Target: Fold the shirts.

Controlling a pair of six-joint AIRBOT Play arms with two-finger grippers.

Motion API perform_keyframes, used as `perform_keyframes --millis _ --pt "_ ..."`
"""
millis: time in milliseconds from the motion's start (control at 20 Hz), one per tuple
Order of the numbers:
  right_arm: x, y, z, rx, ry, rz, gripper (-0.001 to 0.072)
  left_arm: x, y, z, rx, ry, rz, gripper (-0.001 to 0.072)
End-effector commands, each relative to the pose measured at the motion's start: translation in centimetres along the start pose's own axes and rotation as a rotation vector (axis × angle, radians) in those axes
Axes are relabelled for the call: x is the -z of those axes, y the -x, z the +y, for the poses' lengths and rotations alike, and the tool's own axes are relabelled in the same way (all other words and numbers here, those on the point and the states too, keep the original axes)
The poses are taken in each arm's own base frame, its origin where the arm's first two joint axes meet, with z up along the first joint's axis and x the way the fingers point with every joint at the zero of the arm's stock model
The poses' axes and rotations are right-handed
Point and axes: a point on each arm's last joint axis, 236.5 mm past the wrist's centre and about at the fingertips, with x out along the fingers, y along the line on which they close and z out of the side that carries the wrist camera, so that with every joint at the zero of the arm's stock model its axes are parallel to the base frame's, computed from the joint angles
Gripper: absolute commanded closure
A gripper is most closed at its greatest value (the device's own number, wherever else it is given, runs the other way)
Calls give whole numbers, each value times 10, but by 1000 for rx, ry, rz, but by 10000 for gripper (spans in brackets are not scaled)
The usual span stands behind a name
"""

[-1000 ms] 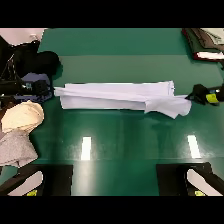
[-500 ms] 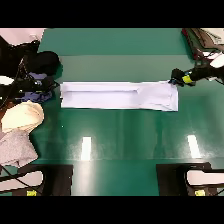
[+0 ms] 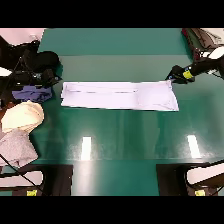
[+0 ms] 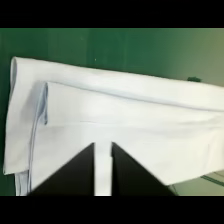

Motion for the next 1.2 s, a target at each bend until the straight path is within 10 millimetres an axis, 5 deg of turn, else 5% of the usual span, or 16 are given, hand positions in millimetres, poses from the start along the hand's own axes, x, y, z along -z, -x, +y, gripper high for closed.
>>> perform_keyframes --millis 0,200,500,750,850,1000,1150 --pt "29 8 -33 -9 -32 123 61 28 5 -17 64 -66 131 685" --pt "55 -9 -61 -58 -90 173 61 53 10 -27 111 -65 238 685" --pt "70 -48 -50 -273 -144 177 61 66 10 -36 124 -28 292 686" --pt "79 -74 -35 -327 -129 235 84 89 -19 -81 153 -133 330 686" --pt "73 -81 -29 -311 -111 210 233 97 -33 -101 162 -181 324 686" --pt "65 -81 -16 -309 -45 192 640 114 -50 -125 157 -269 328 686" --pt "52 -61 8 -332 47 189 695 125 -67 -138 118 -325 310 686"
